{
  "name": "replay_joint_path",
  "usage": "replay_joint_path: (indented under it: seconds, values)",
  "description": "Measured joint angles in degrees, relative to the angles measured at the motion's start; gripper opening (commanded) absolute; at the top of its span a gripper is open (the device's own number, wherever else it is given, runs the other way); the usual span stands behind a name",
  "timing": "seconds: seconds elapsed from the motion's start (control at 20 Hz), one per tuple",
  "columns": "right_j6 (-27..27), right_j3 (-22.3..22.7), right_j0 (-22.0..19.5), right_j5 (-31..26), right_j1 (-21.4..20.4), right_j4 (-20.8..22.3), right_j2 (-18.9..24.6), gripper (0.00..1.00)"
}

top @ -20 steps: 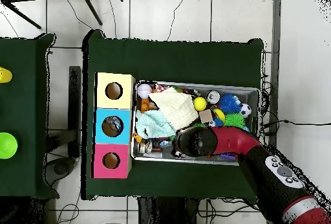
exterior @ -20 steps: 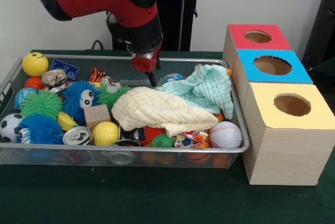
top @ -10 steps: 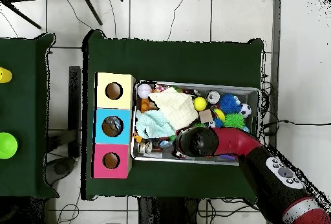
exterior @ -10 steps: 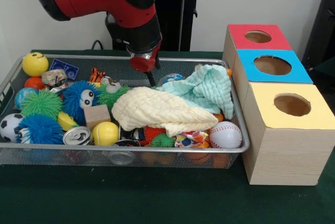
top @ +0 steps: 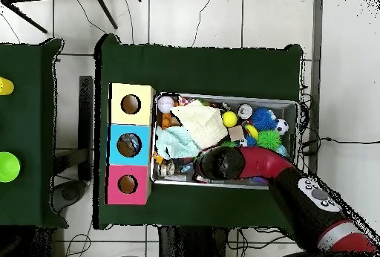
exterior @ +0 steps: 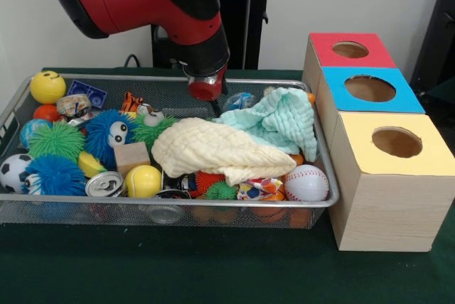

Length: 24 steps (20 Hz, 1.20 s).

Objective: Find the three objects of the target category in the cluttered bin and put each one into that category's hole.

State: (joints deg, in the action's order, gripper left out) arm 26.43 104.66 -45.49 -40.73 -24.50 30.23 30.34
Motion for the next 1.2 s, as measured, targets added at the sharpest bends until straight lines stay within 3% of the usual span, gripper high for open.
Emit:
replay_joint_path:
  seconds: [0.55, 1.2]
  values:
    - [0.0, 0.0, 1.6, 4.9, 2.5, -0.1, -0.7, 1.00]
    - [0.0, 0.6, 1.4, 5.4, 2.0, -1.4, -1.1, 1.00]
